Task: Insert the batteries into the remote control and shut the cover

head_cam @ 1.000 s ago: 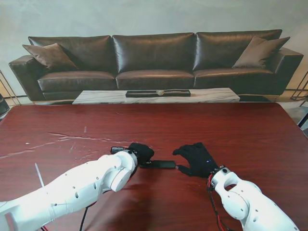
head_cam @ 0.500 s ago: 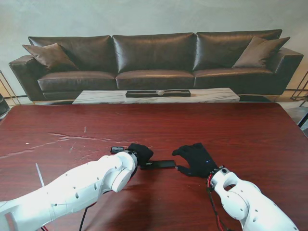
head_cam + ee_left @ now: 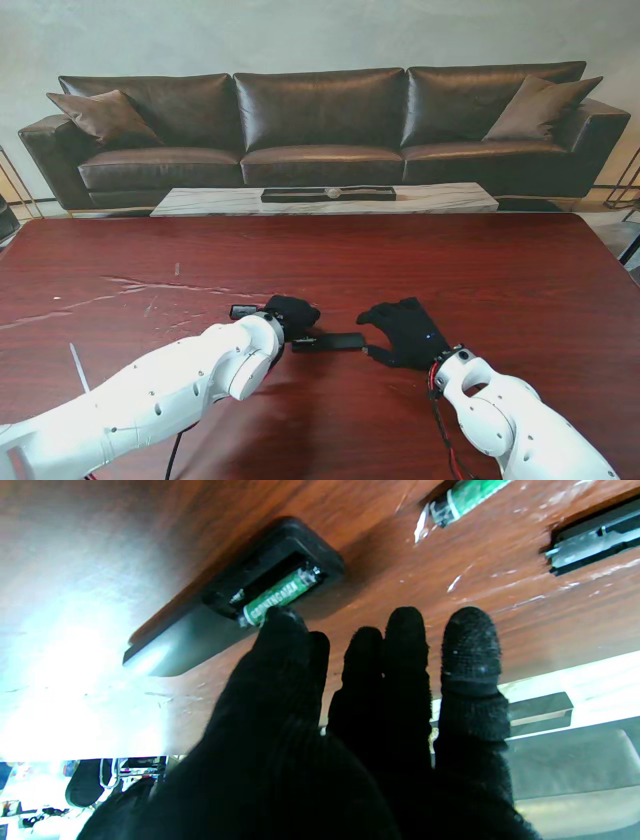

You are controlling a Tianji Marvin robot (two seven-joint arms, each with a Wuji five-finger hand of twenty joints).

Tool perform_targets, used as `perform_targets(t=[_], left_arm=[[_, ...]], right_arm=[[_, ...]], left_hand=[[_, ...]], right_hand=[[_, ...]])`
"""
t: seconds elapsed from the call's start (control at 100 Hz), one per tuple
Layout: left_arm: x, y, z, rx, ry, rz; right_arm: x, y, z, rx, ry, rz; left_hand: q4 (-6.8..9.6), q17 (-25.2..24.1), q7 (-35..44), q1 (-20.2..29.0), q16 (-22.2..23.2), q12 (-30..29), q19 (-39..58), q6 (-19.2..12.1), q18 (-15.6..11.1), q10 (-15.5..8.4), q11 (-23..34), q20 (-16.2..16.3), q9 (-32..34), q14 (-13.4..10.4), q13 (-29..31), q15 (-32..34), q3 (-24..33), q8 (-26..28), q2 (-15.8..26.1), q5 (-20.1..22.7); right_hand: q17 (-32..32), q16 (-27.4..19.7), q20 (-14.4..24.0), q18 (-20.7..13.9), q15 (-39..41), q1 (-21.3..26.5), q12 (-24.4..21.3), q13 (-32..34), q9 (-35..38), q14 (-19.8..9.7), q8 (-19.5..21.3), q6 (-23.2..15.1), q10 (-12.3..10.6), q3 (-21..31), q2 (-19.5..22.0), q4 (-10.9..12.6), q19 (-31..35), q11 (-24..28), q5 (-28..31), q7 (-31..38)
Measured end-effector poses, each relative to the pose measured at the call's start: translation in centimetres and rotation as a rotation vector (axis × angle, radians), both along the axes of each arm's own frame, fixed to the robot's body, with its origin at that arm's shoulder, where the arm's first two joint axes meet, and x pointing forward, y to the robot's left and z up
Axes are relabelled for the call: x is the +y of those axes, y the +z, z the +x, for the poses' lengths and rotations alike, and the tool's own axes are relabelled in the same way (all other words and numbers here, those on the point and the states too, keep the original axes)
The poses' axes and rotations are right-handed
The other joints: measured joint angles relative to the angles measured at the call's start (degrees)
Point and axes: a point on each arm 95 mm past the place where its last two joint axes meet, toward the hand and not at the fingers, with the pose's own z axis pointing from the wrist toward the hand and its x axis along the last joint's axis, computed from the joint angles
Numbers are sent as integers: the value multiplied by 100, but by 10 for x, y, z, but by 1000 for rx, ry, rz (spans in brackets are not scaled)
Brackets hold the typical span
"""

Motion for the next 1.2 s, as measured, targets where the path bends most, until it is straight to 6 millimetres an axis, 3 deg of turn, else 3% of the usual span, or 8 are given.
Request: perform_targets(t=[0.12, 0.34, 0.65, 1.2], left_arm=[[1, 3, -2, 0, -7, -6], [2, 3, -5, -6, -2, -20], [4, 3, -5, -1, 4, -26], [9, 3, -8, 1, 22, -42]], right_arm=[[1, -1, 2, 18, 11, -41], [11, -2, 21, -10, 60, -93], [26, -15, 47, -55, 53, -106], [45, -38, 57, 30, 22, -126]], left_hand=[[0, -97, -144, -68, -51, -84, -50, 31, 1, 11, -85, 1, -33, 12, 32, -82, -3, 0, 21, 2], [1, -232, -360, -203, -136, -139, -102, 44, 17, 57, -164, 2, -137, 124, -159, -172, -114, 0, 150, 9], [1, -293, -443, -206, -144, -211, -102, 49, 68, 87, -182, 62, -137, 130, -159, -177, -130, 52, 269, 16], [2, -295, -509, -207, -144, -212, -103, 52, 71, 88, -186, 66, -137, 131, -159, -177, -130, 138, 289, 20]], right_hand=[[58, 0, -1, 0, 0, 0, 0, 0, 2, 1, 0, 0, 0, -2, -20, 0, -1, 0, 0, 0], [225, 0, -2, -1, 45, -121, 2, 210, 90, 1, 35, -52, -73, 590, -353, 0, -2, 10, 133, 117], [884, 0, 219, 73, 362, -186, 57, 1090, 1093, -71, 65, -459, -328, 1580, -935, -43, 442, 217, 861, 800], [708, 5, 298, 140, 487, -374, 130, 1012, 980, -71, 71, -471, -382, 1716, -1232, -116, 494, 259, 839, 859]])
